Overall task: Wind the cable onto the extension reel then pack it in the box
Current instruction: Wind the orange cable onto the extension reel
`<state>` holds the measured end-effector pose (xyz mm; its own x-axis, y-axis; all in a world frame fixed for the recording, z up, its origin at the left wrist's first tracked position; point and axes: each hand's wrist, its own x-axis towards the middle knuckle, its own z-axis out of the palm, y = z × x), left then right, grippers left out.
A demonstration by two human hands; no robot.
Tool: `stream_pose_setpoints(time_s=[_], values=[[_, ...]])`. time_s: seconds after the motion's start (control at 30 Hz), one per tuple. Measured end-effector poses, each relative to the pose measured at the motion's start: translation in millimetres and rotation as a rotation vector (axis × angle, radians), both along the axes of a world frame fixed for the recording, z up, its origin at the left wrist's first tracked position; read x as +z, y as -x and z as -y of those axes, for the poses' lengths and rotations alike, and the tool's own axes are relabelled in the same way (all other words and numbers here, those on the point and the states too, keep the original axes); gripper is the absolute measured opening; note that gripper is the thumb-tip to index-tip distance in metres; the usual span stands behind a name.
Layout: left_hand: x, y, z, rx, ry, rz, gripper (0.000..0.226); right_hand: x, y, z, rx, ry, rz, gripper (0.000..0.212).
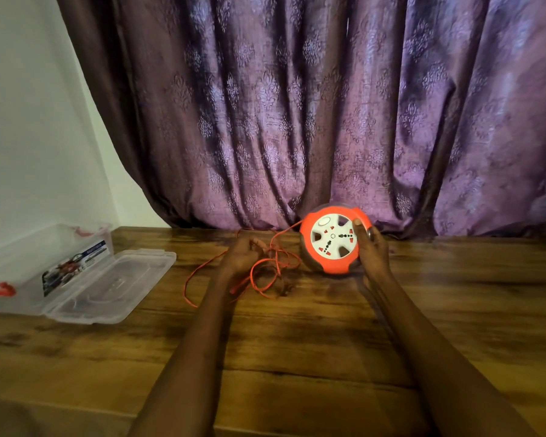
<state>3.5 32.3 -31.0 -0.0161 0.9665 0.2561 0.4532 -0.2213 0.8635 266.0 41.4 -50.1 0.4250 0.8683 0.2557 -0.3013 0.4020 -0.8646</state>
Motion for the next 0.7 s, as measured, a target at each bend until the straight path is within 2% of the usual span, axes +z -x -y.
stream_pose_setpoints(time_s=[0.07, 0.13, 0.27, 0.4, 0.53, 0.63, 0.7], values=[[5, 10, -4, 0.097, -0.044, -0.096, 0.01, -2, -1, 0, 0.019, -0.009, -0.006, 0.014], [12, 24, -7, 0.068, -0.014, -0.178, 0.013, -2, 1, 1, 0.037, -0.017, 0.002, 0.023], [10, 56, 5, -0.072, 0.121, -0.187, 0.043, -4, 9, 1, 0.051, -0.019, 0.027, 0.027], [9, 82, 18, 0.024, 0.182, -0.119, 0.031, -7, 23, 0, 0.057, -0.024, 0.069, 0.019], [10, 98, 31, 0.065, 0.22, -0.157, 0.039, -4, 40, 0, 0.064, -0.046, 0.084, 0.018], [11, 108, 40, 0.053, 0.271, -0.09, 0.033, 3, 51, 1, 0.091, -0.057, 0.096, 0.013], [14, 116, 45, 0.043, 0.333, -0.152, 0.034, 7, 58, 1, 0.107, -0.065, 0.104, 0.012]])
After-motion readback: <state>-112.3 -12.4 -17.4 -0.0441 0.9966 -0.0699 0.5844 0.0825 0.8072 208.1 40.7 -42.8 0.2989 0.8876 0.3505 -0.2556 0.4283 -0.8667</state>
